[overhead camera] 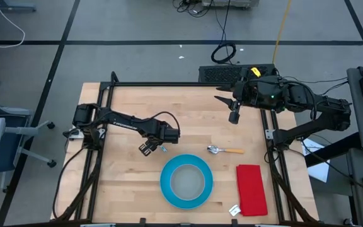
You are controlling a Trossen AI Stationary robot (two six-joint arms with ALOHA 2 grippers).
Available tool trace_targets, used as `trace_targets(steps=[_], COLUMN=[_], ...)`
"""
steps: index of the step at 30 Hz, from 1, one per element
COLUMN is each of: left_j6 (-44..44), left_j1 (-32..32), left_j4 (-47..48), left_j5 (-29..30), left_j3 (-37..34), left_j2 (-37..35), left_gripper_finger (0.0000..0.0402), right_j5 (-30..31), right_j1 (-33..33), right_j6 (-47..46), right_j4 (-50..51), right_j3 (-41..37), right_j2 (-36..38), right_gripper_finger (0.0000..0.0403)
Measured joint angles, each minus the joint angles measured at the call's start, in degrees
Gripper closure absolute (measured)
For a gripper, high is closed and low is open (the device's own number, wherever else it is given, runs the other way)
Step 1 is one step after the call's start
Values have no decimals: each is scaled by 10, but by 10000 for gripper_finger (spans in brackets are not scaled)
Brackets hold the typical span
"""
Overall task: Pick and place plate/cup/fork/spoon on tray
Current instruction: Put the blue fork beside the blue plate
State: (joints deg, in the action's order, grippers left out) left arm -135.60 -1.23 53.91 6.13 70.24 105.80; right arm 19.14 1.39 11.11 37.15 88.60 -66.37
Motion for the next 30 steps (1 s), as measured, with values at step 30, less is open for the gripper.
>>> trace_targets(steps=[30], left_j6=[31], left_j1=[19], left_j4=[-30], left_j5=[-16], left_j3=[0], left_j2=[29], left_gripper_finger=[213], right_j5=[0], right_j1=[0], right_j6=[-14], right_j4=[0], right_j3=[0], right_j2=[0], right_gripper_finger=[283])
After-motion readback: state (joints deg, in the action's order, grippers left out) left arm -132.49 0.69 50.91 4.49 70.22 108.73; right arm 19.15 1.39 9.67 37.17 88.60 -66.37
